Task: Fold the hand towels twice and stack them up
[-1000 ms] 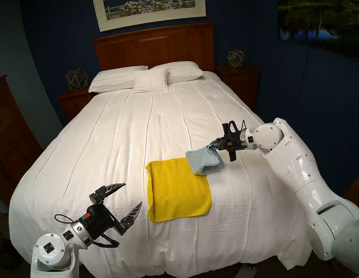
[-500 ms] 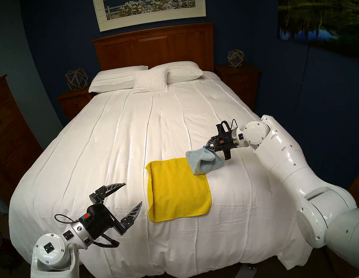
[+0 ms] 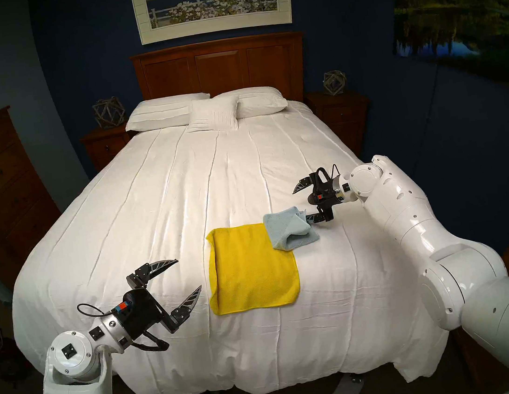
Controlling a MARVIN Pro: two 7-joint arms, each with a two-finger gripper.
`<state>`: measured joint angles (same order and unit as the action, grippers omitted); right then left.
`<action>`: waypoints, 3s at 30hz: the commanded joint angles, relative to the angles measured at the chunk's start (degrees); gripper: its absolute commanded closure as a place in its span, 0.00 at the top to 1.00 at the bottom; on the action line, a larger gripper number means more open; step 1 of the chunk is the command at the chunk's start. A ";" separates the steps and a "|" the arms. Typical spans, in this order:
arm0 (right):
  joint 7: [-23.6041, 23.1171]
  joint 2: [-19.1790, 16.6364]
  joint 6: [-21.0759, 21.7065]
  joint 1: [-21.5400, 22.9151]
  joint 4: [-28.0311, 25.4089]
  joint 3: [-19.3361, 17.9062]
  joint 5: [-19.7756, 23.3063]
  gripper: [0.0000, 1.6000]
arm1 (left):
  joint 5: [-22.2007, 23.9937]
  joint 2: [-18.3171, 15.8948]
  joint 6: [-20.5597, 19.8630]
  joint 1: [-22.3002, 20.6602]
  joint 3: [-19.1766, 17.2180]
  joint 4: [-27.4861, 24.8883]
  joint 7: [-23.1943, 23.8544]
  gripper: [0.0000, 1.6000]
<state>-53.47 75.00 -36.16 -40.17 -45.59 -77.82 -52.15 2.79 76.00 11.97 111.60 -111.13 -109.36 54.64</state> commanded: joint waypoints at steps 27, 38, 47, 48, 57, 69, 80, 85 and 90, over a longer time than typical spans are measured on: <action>-6.24 -11.28 -15.12 -6.08 -10.35 3.53 17.50 1.00 | 0.14 0.21 0.09 -0.02 -0.33 -0.94 0.44 1.00; -7.25 -16.82 -12.03 -10.70 -19.09 7.16 25.86 1.00 | 0.10 0.30 0.08 -0.02 -0.40 -0.99 0.54 1.00; -13.55 -20.13 -5.47 -12.54 -25.90 11.83 36.20 1.00 | 0.07 0.38 0.04 0.00 -0.45 -1.07 0.62 1.00; -10.91 -20.94 -4.57 -12.23 -26.10 13.83 36.31 1.00 | 0.07 0.38 0.03 0.01 -0.46 -1.08 0.63 1.00; -15.53 -17.67 1.05 -8.30 -22.66 15.69 38.27 1.00 | 0.03 0.46 -0.02 0.02 -0.52 -1.15 0.70 1.00; -14.81 -13.80 1.13 -3.25 -15.50 15.90 36.60 1.00 | -0.02 0.55 0.02 -0.06 -0.56 -1.08 0.79 1.00; -15.28 -11.80 0.06 -0.86 -11.14 16.17 36.58 0.91 | -0.07 0.65 -0.02 -0.06 -0.62 -1.14 0.89 1.00; -14.93 -10.35 -0.36 0.81 -8.46 16.43 35.88 0.76 | -0.10 0.69 -0.01 -0.08 -0.64 -1.13 0.93 1.00; -14.56 -8.62 -1.05 2.59 -5.42 17.05 34.82 0.44 | -0.12 0.72 0.00 -0.10 -0.66 -1.12 0.96 1.00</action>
<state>-68.40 63.47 -36.35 -41.84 -53.11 -61.45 -16.28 2.50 76.79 11.96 111.55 -111.68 -109.48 55.51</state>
